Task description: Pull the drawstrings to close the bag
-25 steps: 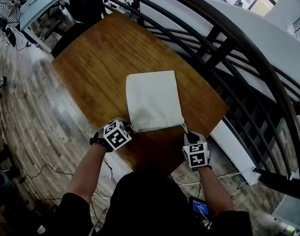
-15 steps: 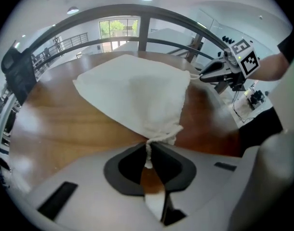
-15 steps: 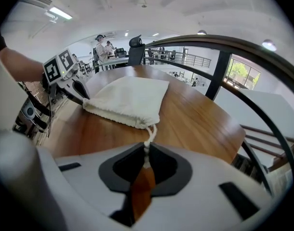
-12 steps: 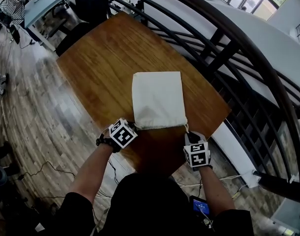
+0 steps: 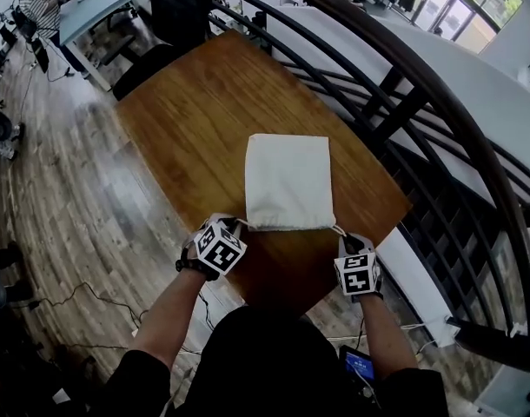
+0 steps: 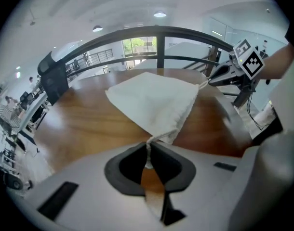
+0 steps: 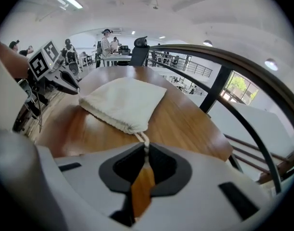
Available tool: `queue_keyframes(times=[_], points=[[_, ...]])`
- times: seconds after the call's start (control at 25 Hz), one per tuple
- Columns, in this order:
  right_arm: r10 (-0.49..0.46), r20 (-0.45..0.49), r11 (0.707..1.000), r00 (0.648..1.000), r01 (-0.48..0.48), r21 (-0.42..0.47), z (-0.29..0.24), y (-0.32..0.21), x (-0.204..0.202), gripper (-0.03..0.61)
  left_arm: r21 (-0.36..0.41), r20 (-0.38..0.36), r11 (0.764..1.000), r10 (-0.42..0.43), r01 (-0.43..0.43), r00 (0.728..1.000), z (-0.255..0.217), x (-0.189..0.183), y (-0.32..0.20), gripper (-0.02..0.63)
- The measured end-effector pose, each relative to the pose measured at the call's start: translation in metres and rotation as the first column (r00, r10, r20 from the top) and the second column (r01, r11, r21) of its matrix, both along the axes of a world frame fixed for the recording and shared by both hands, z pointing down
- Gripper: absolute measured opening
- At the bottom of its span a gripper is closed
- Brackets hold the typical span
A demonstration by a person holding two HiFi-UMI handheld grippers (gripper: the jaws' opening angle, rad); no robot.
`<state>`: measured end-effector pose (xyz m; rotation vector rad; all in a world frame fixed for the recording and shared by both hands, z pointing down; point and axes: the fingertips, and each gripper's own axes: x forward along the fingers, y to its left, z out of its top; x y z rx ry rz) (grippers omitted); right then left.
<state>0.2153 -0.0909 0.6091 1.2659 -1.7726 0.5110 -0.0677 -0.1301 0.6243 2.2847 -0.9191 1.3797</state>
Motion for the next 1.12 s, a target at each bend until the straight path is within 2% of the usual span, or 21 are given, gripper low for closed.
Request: queue_keyframes(times=[0.28,0.6,0.96,1.12], points=[[0.001,-0.024,1.0,1.0,0.0,0.016,-0.002,-0.008,0.011,0.023,0.096,0.024,0.991,-0.096,0.094,0.995,-0.017,-0.028,-0.006,0.035],[-0.034,-0.148,0.999,0.988,0.039,0.031,-0.002,-0.02,0.013,0.023,0.144,0.04,0.975,-0.176,0.169,0.983,-0.021,-0.056,-0.007,0.035],[0.025,-0.145,0.999,0.989,-0.018,0.051,-0.01,-0.029,0.033,0.025,0.16,0.074,0.969,-0.202,0.188,0.977,-0.02,-0.073,-0.013,0.035],[0.051,-0.123,0.997,0.991,-0.043,0.066,-0.018,-0.032,0.04,0.025,0.19,0.073,0.959,-0.229,0.211,0.971,-0.027,-0.078,-0.017,0.035]])
